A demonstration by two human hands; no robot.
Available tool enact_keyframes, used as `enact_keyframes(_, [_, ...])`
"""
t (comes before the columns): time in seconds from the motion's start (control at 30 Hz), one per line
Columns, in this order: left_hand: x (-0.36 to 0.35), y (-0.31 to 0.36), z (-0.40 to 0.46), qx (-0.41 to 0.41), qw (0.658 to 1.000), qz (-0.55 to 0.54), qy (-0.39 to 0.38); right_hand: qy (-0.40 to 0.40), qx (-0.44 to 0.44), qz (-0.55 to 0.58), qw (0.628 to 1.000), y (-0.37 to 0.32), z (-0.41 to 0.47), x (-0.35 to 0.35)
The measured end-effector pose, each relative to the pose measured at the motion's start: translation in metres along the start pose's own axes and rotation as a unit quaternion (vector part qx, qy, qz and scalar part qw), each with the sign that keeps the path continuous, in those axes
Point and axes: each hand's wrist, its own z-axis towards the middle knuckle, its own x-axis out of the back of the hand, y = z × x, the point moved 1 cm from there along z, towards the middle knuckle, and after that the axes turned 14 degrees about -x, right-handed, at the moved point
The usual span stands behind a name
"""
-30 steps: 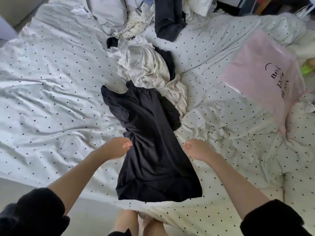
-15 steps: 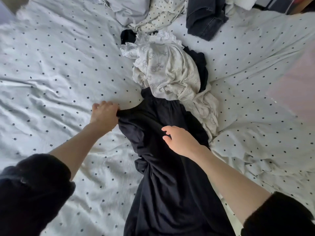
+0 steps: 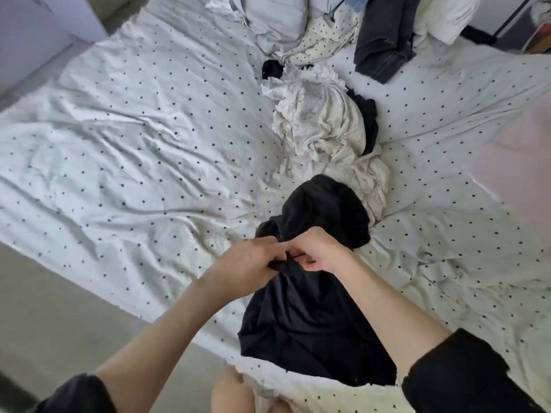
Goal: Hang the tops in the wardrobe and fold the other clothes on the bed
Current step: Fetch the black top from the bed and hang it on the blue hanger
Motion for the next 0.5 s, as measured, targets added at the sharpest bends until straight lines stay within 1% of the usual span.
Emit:
enact_keyframes(0.07, [-0.002,0.015,-0.016,0.014,1.000,-0.017,-0.003,0.015,-0.001,-0.029,0.999,0.018,-0.008,-0.008])
enact_keyframes(0.17, [-0.005,0.042,-0.051,0.045,0.999,-0.018,-0.012,0.023,0.048,-0.029,0.998,0.039,-0.031,-0.017])
enact_keyframes(0.23, [-0.002,0.050,-0.070,0.084,0.995,-0.045,-0.036,0.033,0.091,-0.025,0.995,0.039,-0.048,-0.018])
enact_keyframes(0.27, [0.003,0.052,-0.078,0.106,0.991,-0.070,-0.045,0.050,0.118,-0.042,0.991,0.035,-0.060,-0.016])
enact_keyframes(0.33, [0.019,0.058,-0.090,0.146,0.983,-0.104,-0.046,0.080,0.195,-0.075,0.975,0.024,-0.088,-0.013])
enact_keyframes(0.37, [0.033,0.061,-0.096,0.159,0.982,-0.098,-0.023,0.089,0.238,-0.098,0.962,0.017,-0.108,-0.013])
enact_keyframes(0.4, [0.047,0.063,-0.099,0.168,0.982,-0.086,0.022,0.093,0.276,-0.118,0.949,0.011,-0.128,-0.013])
enact_keyframes(0.43, [0.057,0.064,-0.099,0.177,0.979,-0.072,0.076,0.089,0.305,-0.135,0.939,0.008,-0.144,-0.012])
enact_keyframes(0.47, [0.077,0.068,-0.102,0.176,0.973,-0.054,0.141,0.075,0.337,-0.160,0.925,0.001,-0.171,-0.015])
enact_keyframes(0.5, [0.087,0.071,-0.101,0.166,0.967,-0.052,0.188,0.061,0.359,-0.192,0.912,-0.001,-0.187,-0.018])
